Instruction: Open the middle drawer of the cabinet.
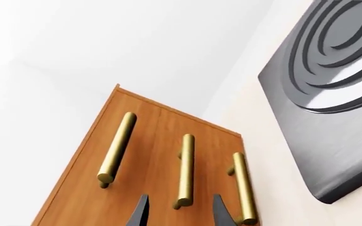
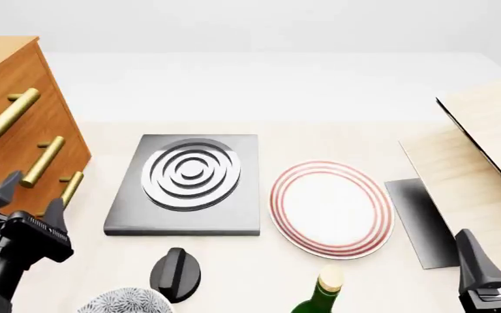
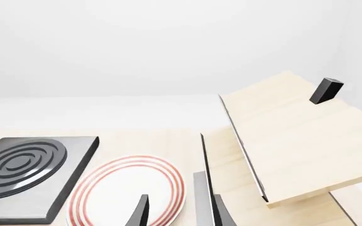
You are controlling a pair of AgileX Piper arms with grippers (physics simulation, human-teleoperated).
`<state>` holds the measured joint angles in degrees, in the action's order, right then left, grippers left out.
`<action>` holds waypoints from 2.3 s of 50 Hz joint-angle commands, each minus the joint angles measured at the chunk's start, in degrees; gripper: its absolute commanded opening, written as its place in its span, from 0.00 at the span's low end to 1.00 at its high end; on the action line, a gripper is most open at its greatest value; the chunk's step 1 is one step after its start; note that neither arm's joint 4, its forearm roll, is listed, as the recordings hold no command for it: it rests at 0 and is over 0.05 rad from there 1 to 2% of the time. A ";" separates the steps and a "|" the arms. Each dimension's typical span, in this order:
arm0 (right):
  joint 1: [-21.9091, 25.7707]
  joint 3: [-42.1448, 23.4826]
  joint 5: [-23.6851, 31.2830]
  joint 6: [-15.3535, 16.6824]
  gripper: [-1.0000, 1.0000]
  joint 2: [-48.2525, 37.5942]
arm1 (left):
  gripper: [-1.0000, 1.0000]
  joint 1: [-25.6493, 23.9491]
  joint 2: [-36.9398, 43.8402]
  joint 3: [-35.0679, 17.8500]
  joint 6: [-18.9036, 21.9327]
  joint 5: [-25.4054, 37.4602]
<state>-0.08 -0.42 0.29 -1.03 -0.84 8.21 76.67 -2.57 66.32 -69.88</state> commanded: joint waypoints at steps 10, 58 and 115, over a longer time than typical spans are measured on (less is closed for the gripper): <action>0.01 0.00 0.00 0.01 1.00 -0.01 | 1.00 0.91 7.59 -7.56 2.06 -0.02; 0.00 0.00 0.00 0.01 1.00 0.00 | 1.00 5.49 20.87 -13.79 2.62 -0.02; 0.00 0.00 0.01 -0.02 1.00 0.02 | 0.00 13.88 15.23 -11.83 6.84 -0.02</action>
<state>-0.08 -0.42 0.29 -1.03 -0.84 17.64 93.24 -16.63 71.60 -68.60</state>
